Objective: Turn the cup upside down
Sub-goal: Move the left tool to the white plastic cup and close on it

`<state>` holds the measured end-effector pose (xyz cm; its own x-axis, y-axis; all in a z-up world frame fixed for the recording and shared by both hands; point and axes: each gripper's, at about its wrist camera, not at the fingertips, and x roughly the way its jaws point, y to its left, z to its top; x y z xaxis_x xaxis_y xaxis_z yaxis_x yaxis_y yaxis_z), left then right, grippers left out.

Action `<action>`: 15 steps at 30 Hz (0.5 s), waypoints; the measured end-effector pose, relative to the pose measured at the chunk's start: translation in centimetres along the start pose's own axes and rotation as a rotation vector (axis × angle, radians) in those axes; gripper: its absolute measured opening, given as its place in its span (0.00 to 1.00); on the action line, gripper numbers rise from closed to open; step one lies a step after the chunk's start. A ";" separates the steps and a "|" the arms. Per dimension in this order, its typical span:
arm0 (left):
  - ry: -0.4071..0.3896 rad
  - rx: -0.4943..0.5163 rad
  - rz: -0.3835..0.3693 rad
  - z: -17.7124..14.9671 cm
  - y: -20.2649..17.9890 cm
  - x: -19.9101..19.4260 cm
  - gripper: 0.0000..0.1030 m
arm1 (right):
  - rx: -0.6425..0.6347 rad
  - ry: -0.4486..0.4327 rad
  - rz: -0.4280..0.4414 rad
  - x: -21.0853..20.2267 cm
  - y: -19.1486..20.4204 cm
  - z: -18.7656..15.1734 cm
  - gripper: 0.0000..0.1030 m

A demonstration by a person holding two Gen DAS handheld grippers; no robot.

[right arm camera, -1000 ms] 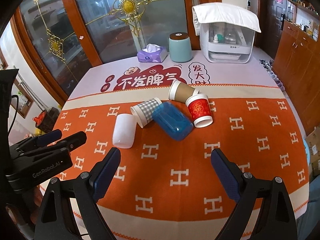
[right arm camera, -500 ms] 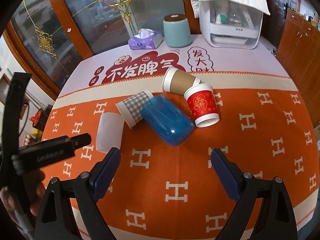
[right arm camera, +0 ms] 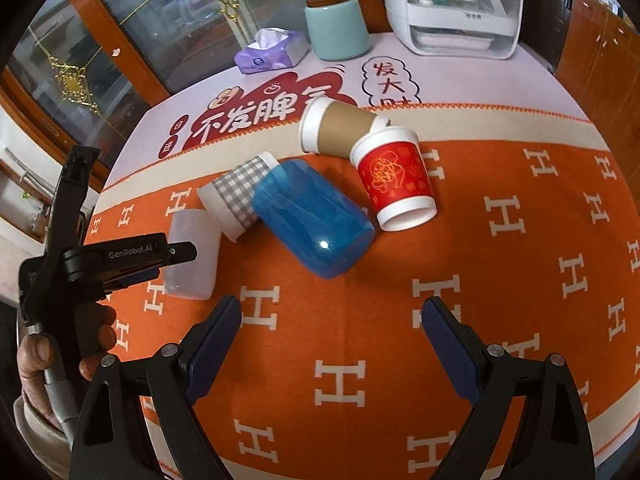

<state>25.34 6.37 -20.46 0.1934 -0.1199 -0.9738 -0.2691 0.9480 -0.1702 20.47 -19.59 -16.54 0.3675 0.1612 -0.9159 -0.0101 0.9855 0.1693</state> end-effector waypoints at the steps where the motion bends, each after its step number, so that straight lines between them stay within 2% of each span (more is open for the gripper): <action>1: 0.003 -0.001 -0.005 0.0 -0.1 0.3 0.65 | 0.007 0.005 0.003 0.2 -0.2 0.0 0.91; 10: 0.004 0.009 -0.003 0.1 -1.9 2.6 0.65 | 0.055 0.028 0.010 1.1 -2.0 -0.1 0.91; 12: -0.005 0.001 -0.013 0.0 -2.0 2.8 0.57 | 0.069 0.034 0.010 1.3 -2.5 -0.1 0.91; 15: -0.023 -0.007 -0.007 -0.1 -1.8 2.7 0.57 | 0.089 0.042 0.012 1.6 -3.2 -0.2 0.91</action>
<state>26.27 4.27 -22.82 0.2174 -0.1194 -0.9688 -0.2745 0.9450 -0.1780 20.91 -22.43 -18.57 0.3288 0.1768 -0.9277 0.0690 0.9752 0.2103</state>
